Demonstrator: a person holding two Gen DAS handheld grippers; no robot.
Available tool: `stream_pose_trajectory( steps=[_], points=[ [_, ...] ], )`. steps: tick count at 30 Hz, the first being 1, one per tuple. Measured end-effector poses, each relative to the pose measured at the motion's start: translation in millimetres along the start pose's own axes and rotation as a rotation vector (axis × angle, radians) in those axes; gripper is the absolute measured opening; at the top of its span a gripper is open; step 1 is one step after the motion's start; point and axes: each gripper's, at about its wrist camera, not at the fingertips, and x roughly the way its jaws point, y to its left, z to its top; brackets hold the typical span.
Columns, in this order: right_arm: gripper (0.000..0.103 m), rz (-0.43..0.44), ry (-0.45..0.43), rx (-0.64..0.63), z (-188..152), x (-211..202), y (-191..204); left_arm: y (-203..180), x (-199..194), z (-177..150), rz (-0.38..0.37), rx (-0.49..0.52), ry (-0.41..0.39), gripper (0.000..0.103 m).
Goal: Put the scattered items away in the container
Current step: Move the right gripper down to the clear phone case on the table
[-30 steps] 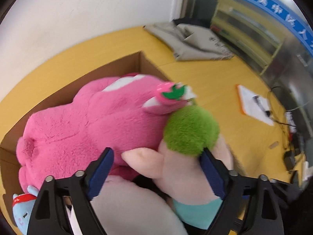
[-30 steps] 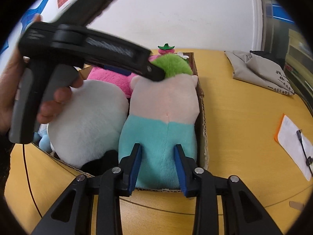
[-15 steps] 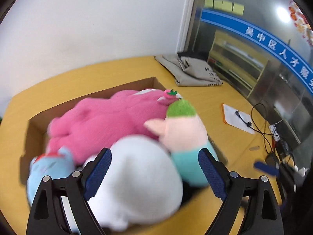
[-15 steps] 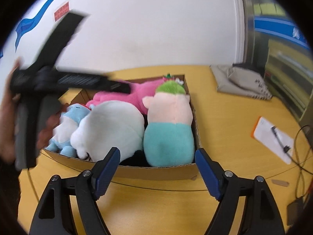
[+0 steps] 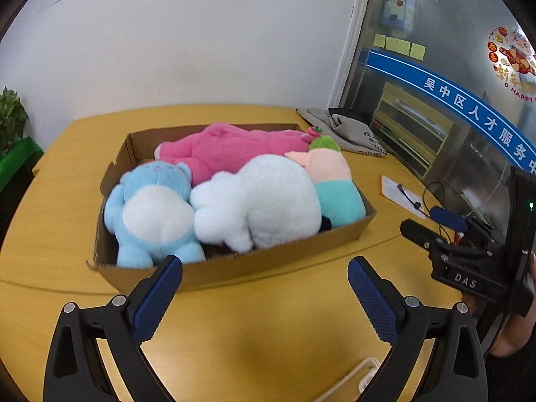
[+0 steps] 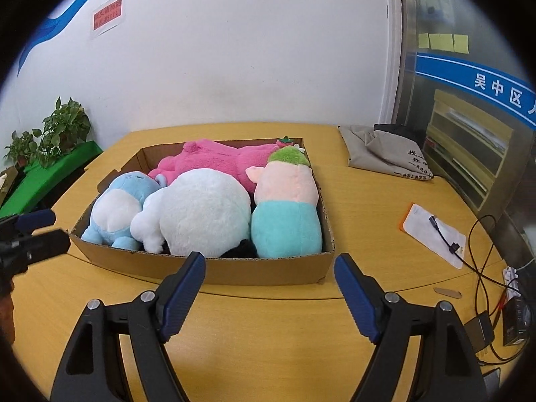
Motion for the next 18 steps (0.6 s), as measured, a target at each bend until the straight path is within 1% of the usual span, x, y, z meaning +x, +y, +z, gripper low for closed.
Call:
stream_pose_trajectory(
  steps=[4, 8, 11, 14, 18],
  points=[
    [0.079, -0.017, -0.002, -0.024, -4.4, -11.1, 6.2, -4.6, -8.6, -19.4, -0.013, -0.016, 0.001, 0.101],
    [0.079, -0.027, 0.000, -0.019, -10.1, -20.3, 6.8, -6.2, -14.4, -33.8, -0.014, -0.034, 0.017, 0.101],
    [0.079, -0.027, -0.006, -0.020, -14.8, -30.0, 7.3, -8.8, -22.6, -43.6, -0.029, -0.047, 0.014, 0.101],
    [0.079, -0.032, -0.017, -0.033, -19.7, -41.6, 9.4, -11.8, -34.3, -52.5, -0.043, -0.071, -0.008, 0.101],
    [0.079, -0.029, -0.034, -0.035, -24.3, -55.6, 9.6, -18.2, -50.5, -58.7, -0.016, -0.073, -0.055, 0.101]
  ],
)
